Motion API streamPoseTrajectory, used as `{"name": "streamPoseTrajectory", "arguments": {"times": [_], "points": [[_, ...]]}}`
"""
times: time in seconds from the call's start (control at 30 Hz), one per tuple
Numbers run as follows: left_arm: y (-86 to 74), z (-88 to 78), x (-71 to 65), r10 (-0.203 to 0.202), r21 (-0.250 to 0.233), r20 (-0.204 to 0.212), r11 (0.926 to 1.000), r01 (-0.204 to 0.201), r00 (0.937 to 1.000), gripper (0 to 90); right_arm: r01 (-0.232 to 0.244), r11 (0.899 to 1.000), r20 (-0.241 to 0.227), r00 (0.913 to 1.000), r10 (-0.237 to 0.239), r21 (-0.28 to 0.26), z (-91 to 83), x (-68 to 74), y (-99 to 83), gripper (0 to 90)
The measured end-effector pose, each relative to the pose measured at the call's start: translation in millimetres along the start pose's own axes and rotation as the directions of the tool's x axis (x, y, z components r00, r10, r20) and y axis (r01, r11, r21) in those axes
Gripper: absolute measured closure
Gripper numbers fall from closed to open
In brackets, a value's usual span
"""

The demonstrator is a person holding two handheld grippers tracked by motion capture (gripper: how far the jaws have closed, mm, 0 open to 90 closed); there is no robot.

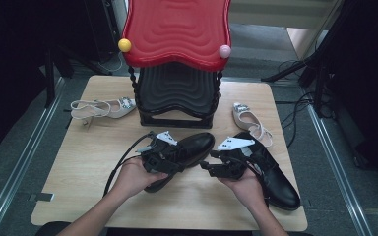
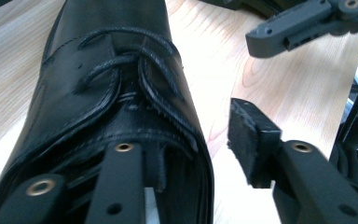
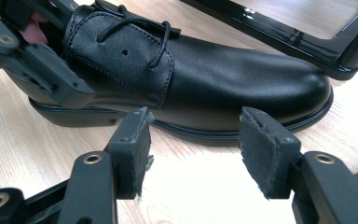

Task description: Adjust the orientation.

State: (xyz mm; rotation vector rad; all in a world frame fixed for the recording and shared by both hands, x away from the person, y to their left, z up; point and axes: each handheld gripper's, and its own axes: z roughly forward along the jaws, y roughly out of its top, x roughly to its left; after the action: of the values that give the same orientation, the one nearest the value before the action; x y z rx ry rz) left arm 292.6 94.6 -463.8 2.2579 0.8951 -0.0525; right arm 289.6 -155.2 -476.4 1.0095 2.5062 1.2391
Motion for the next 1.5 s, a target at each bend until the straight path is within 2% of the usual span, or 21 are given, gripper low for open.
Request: {"name": "streamPoseTrajectory", "arguments": {"times": [0.17, 0.37, 0.43, 0.5, 0.53, 0.77, 0.8, 0.87, 1.03, 1.07, 1.23, 1.3, 1.4, 1.5], "points": [[-1.5, -17.4, 5.6, -0.022, -0.015, 0.023, 0.9996, 0.023, 0.9995, 55.0, -0.009, 1.000, -0.001, 1.0000, 0.009, 0.000, -0.8, -1.1, -0.1, 45.0], [-1.9, -35.1, 7.5, -0.005, -0.004, 0.016, 1.0000, 0.006, 0.9999, 55.1, -0.007, 1.000, -0.007, 1.0000, 0.007, 0.001, 0.3, 0.2, 0.5, 45.7], [-3.0, -42.4, 8.6, 0.003, -0.001, 0.024, 1.0000, -0.003, 0.9997, 52.1, -0.007, 1.000, -0.007, 1.0000, 0.007, 0.000, -0.2, 0.4, 0.5, 46.4], [-3.5, -51.7, 10.0, 0.010, -0.026, 0.032, 0.9996, -0.009, 0.9994, 50.7, -0.009, 1.000, -0.009, 0.9999, 0.009, 0.000, -0.3, 0.3, 0.4, 46.7], [-3.8, -56.4, 10.8, 0.015, -0.041, 0.022, 0.9991, -0.014, 0.9997, 50.8, -0.009, 1.000, -0.008, 0.9999, 0.009, 0.000, -0.3, 0.2, 0.4, 46.9], [-10.8, -79.1, 26.4, 0.016, -0.070, -0.008, 0.9974, -0.016, 0.9998, 55.5, -0.014, 1.000, -0.013, 0.9998, 0.014, -0.001, 0.4, 1.9, 0.8, 49.2], [-13.2, -82.5, 29.5, 0.030, -0.101, -0.014, 0.9944, -0.032, 0.9994, 55.6, -0.014, 1.000, -0.015, 0.9998, 0.014, 0.000, 0.6, 2.2, 0.8, 49.6], [-17.0, -86.3, 36.8, 0.047, -0.117, -0.016, 0.9919, -0.049, 0.9987, 58.8, -0.018, 1.000, -0.015, 0.9997, 0.018, 0.004, 1.7, 3.6, 0.9, 50.4], [-26.0, -82.8, 56.7, 0.000, -0.115, -0.025, 0.9933, -0.003, 0.9997, 69.2, -0.023, 1.000, -0.022, 0.9995, 0.023, 0.006, 5.4, 5.5, 1.3, 52.7], [-27.5, -81.1, 59.4, -0.010, -0.110, -0.016, 0.9939, 0.008, 0.9998, 70.2, -0.029, 1.000, -0.026, 0.9992, 0.029, 0.011, 6.2, 6.0, 1.4, 54.2], [-33.7, -73.8, 73.2, -0.022, -0.097, -0.037, 0.9951, 0.018, 0.9991, 82.1, -0.045, 0.999, -0.035, 0.9984, 0.045, -0.001, 10.3, 8.6, 1.4, 66.9], [-36.5, -69.8, 79.9, -0.046, -0.111, -0.034, 0.9929, 0.041, 0.9984, 87.2, -0.054, 0.999, -0.045, 0.9976, 0.053, -0.007, 12.4, 9.8, 1.7, 73.6], [-38.0, -62.0, 81.2, -0.031, -0.123, -0.052, 0.9921, 0.024, 0.9982, 88.6, -0.060, 0.998, -0.040, 0.9974, 0.059, -0.028, 14.5, 11.5, 2.5, 90.0], [-36.8, -54.8, 80.6, -0.009, -0.110, -0.062, 0.9939, 0.002, 0.9980, 90.0, -0.070, 0.997, -0.042, 0.9968, 0.068, -0.037, 17.9, 13.2, 4.0, 90.0]]}}
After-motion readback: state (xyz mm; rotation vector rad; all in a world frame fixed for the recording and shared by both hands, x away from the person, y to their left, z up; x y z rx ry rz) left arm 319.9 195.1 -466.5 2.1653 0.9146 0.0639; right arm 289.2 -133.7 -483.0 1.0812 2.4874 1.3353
